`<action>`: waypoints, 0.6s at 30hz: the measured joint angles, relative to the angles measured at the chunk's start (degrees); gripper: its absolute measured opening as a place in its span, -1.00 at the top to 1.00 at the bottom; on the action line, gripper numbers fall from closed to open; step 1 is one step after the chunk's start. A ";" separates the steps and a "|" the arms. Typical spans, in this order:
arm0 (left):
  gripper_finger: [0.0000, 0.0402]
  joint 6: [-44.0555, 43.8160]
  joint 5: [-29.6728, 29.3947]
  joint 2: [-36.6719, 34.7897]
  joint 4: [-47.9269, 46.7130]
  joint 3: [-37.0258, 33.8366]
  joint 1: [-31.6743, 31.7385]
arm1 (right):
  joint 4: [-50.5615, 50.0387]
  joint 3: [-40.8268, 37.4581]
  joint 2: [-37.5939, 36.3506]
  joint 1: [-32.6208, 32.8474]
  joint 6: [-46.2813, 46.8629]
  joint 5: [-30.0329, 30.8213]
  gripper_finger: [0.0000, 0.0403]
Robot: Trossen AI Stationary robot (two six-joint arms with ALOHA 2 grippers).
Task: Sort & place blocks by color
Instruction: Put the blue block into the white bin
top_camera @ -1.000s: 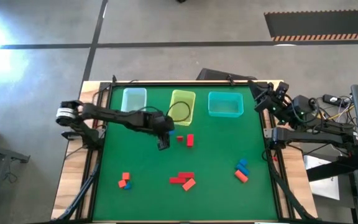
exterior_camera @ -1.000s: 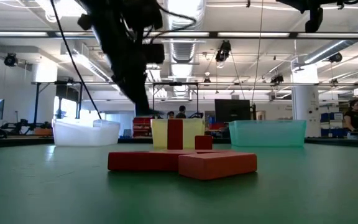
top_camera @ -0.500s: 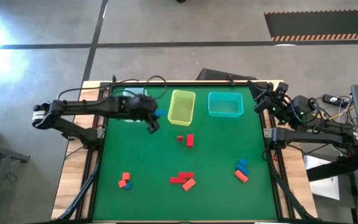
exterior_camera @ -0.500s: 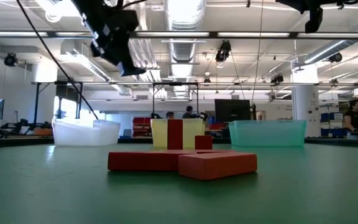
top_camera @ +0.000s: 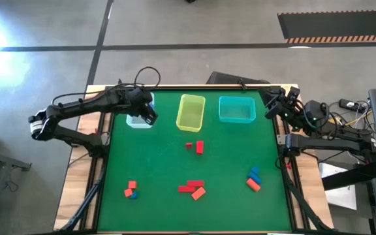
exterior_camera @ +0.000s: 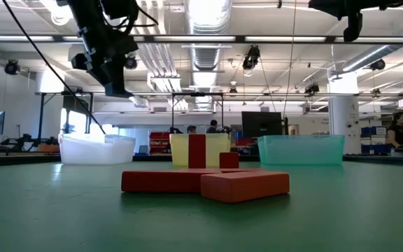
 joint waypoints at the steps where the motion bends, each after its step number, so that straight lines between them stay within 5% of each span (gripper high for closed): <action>1: 0.41 -0.03 0.05 0.02 -0.03 0.00 0.56 | 0.02 0.00 0.02 0.00 0.06 0.02 0.96; 18: 0.35 -7.27 0.27 1.61 -1.15 -0.26 2.90 | -0.11 -0.02 0.04 0.00 0.13 0.02 0.96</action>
